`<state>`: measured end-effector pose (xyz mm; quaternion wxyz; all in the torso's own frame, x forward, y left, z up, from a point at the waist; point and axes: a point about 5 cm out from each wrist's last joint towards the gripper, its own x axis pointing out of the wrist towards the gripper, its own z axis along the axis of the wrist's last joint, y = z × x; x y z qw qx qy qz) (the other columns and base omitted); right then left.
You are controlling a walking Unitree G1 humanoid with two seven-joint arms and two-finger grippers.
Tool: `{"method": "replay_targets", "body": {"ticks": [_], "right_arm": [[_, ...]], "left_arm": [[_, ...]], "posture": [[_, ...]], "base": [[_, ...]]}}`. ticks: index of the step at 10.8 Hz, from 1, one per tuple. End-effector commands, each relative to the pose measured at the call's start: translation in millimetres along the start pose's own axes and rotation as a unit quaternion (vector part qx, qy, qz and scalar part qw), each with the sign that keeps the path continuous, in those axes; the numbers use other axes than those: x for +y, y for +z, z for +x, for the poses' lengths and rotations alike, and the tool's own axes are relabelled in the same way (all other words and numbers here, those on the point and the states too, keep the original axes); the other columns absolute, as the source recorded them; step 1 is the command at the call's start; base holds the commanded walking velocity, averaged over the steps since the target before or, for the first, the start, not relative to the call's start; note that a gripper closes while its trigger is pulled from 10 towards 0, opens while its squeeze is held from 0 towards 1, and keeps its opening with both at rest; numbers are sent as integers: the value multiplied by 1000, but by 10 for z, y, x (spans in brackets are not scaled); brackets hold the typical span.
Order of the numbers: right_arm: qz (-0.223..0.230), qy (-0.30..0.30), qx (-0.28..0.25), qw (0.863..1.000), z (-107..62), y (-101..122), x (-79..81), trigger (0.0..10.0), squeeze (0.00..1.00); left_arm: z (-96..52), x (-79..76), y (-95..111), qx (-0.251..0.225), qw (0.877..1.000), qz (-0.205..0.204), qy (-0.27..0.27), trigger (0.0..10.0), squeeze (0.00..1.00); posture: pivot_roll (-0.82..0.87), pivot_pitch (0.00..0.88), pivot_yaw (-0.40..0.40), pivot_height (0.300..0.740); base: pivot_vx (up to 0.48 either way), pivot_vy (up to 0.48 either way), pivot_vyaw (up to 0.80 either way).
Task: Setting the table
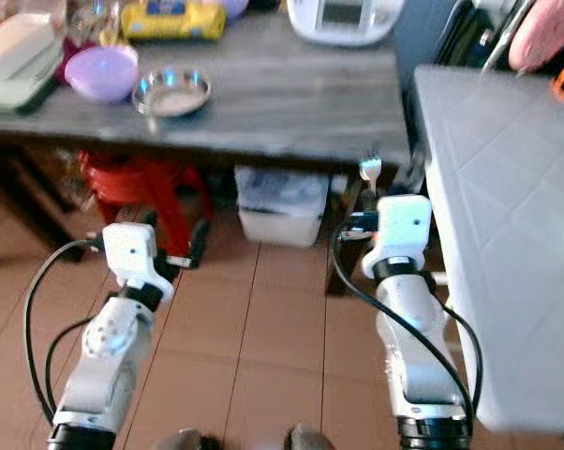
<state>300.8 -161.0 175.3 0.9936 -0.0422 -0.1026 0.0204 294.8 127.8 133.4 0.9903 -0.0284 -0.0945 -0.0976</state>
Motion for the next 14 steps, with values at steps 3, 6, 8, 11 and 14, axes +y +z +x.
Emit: {"method": "replay_targets", "body": {"ticks": [3,6,8,11,14], "right_arm": [[7,6,-4,1000,3,13,69,10000,0],[9,6,-5,1000,9,12,77,10000,0],[9,7,-5,1000,13,13,85,10000,0],[10,6,-5,1000,12,6,87,10000,0],[10,4,-5,1000,1,4,85,10000,0]], "left_arm": [[-39,44,-42,13,1000,-9,6,10000,0],[-32,44,-33,11,1000,-6,3,10000,0],[-30,49,-32,11,1000,-6,2,10000,0],[-32,45,-39,13,1000,-5,2,10000,0],[-47,34,-40,14,1000,-5,0,10000,0]], "posture": [[-84,212,-9,740],[-81,210,-8,740],[-78,208,-7,740],[-78,208,-7,740],[-80,216,-6,740]], "base": [[0,0,0],[0,306,0],[0,321,0],[0,322,0],[0,370,0]]}}
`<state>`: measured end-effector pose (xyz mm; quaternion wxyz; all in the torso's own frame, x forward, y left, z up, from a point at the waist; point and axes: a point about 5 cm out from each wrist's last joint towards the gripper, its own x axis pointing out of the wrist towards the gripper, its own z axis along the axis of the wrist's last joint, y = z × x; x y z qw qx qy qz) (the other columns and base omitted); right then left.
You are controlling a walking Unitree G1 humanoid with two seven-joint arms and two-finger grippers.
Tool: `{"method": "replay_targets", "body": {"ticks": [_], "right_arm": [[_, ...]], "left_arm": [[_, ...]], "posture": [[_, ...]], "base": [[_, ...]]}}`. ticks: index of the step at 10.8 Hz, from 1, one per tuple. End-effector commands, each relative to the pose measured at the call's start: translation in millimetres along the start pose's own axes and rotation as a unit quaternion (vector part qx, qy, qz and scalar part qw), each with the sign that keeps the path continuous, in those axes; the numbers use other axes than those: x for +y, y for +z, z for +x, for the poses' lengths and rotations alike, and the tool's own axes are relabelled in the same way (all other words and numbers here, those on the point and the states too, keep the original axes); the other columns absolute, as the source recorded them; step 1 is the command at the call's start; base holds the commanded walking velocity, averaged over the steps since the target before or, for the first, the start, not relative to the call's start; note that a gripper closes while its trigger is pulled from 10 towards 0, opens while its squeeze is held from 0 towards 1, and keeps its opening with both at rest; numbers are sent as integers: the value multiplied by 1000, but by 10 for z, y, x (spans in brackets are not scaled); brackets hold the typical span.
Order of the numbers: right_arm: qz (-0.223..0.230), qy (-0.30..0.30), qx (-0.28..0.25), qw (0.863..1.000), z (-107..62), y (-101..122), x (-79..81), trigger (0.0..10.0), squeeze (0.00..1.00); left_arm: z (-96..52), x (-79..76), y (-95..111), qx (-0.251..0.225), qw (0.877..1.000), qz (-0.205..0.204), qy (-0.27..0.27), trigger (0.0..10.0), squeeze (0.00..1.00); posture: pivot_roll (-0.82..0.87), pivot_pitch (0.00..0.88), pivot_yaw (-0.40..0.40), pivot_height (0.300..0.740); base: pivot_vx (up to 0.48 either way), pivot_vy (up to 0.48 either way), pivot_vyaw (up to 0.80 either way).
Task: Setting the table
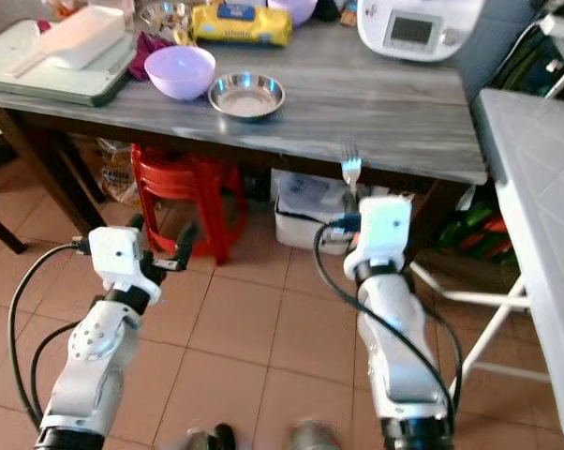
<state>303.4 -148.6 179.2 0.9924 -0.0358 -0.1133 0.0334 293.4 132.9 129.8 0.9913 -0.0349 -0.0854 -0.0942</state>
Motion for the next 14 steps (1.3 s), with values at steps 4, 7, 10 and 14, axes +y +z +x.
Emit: {"method": "replay_targets", "body": {"ticks": [4,7,10,14], "right_arm": [[1,-10,1,1000,-37,-6,-35,10000,0],[1,-14,3,1000,-41,-12,-54,10000,0],[1,-14,4,1000,-48,-13,-52,10000,0],[1,-15,4,1000,-55,-16,-54,10000,0]], "left_arm": [[-19,-19,-1,-1,1000,5,-1,10000,0],[-11,-61,10,-4,1000,0,-13,10000,0],[-19,-90,12,-6,1000,-2,-21,10000,0],[-9,-100,44,-14,999,-1,-31,10000,0]], "posture": [[-81,220,-5,740],[-81,220,-5,740],[-81,220,-5,740],[-91,223,-2,740]], "base": [[0,290,0],[0,0,0],[0,0,-646],[306,0,0]]}}
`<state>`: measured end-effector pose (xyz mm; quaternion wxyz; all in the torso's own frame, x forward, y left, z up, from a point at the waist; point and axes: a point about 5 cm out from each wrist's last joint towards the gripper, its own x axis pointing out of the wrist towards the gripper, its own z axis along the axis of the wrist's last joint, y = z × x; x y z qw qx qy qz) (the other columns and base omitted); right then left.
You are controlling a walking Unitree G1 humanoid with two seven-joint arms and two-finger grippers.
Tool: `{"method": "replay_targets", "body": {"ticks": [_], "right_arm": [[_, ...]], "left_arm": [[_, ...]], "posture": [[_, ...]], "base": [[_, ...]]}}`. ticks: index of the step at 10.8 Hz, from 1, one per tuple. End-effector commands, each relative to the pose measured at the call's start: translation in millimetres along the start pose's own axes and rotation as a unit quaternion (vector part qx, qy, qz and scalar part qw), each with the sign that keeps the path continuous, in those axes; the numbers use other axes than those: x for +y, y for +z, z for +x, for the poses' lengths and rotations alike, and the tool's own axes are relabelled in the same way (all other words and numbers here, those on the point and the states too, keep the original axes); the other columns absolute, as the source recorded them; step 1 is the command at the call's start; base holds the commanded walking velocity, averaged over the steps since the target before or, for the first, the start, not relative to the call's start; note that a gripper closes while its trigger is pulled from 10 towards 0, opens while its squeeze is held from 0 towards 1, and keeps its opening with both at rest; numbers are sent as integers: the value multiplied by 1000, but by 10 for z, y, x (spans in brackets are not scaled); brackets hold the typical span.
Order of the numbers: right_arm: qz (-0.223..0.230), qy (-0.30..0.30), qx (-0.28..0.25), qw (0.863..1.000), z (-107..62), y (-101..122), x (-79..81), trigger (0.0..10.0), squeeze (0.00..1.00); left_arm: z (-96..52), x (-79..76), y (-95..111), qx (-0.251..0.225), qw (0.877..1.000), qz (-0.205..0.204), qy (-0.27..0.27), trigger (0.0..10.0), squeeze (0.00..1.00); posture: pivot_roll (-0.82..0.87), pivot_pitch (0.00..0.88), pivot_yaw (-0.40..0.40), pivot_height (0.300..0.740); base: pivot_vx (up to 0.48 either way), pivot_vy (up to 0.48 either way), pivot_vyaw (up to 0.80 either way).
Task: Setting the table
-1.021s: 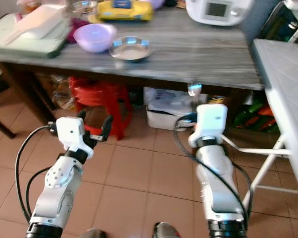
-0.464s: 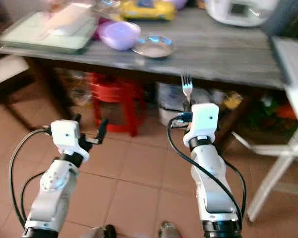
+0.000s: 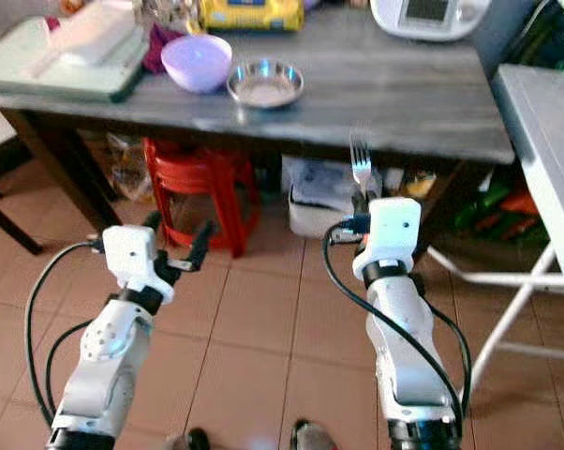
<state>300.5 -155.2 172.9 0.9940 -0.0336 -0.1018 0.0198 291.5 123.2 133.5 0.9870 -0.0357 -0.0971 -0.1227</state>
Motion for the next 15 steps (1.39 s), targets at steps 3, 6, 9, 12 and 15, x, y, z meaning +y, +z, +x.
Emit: {"method": "replay_targets", "body": {"ticks": [3,6,9,12,15], "right_arm": [[6,5,-6,1000,14,35,41,10000,0],[5,7,-7,1000,25,33,39,10000,0],[8,8,-4,1000,30,23,47,10000,0],[11,9,-4,1000,31,21,57,10000,0],[12,8,-4,1000,29,16,63,10000,0]], "left_arm": [[-26,-8,14,-2,1000,-4,-10,10000,0],[-30,-14,8,-2,1000,-5,-10,10000,0],[-8,-23,16,-3,1000,-4,-16,10000,0],[-17,-23,12,-2,1000,-4,-17,10000,0],[-23,-22,9,0,1000,-3,-17,10000,0]], "posture": [[-80,219,-10,740],[-80,216,-10,740],[-82,209,-6,740],[-79,211,-6,740],[-77,214,-4,740]], "base": [[289,0,-144],[320,0,0],[328,0,-383],[325,0,-540],[325,0,-629]]}}
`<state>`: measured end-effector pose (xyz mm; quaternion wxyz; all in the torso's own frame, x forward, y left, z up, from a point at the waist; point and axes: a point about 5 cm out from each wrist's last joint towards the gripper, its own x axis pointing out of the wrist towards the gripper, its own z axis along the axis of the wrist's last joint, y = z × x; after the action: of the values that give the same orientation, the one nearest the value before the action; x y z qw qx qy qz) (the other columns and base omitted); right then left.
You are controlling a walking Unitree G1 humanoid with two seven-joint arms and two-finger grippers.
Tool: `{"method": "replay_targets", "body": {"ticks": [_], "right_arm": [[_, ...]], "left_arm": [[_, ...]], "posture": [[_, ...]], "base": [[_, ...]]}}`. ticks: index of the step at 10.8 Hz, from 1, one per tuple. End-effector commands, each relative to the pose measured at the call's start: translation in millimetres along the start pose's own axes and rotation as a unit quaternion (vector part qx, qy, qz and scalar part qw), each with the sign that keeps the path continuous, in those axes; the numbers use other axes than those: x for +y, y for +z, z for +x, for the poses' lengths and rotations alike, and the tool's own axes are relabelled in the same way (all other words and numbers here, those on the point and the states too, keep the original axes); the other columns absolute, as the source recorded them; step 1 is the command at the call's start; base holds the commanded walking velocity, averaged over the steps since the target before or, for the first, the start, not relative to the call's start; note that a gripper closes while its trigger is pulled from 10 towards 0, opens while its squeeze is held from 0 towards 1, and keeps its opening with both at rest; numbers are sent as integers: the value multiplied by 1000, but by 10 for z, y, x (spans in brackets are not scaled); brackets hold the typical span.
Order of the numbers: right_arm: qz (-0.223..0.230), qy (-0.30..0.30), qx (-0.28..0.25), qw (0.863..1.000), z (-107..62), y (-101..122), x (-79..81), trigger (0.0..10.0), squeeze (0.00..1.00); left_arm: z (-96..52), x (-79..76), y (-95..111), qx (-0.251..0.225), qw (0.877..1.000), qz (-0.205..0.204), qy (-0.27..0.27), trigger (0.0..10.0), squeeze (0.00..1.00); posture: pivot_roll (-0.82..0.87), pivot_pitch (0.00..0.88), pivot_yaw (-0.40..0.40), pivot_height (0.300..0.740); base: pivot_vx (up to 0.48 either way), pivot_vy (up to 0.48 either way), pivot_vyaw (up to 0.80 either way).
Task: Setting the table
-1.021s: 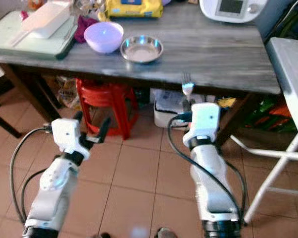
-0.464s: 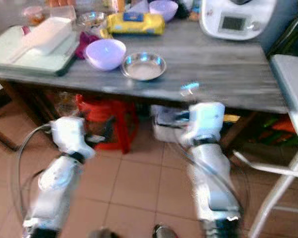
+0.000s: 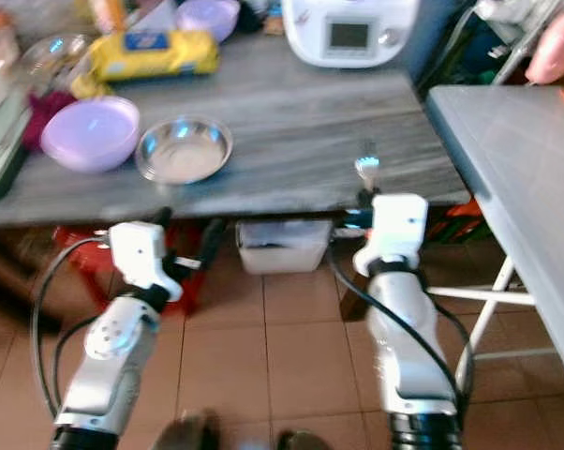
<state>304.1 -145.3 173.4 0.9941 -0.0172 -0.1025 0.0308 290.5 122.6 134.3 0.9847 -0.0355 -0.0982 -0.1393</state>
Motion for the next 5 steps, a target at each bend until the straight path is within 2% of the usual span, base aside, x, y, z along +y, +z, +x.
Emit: {"method": "replay_targets", "body": {"ticks": [1,5], "right_arm": [[-6,-2,-3,1000,-14,15,-30,10000,0],[-19,13,-10,1000,-24,30,7,10000,0]], "left_arm": [[-16,-13,1,1,1000,-1,-1,10000,0],[-24,1,0,3,1000,4,6,10000,0]], "posture": [[-77,215,-2,740],[-75,217,1,740]], "base": [[326,0,0],[296,0,0]]}}
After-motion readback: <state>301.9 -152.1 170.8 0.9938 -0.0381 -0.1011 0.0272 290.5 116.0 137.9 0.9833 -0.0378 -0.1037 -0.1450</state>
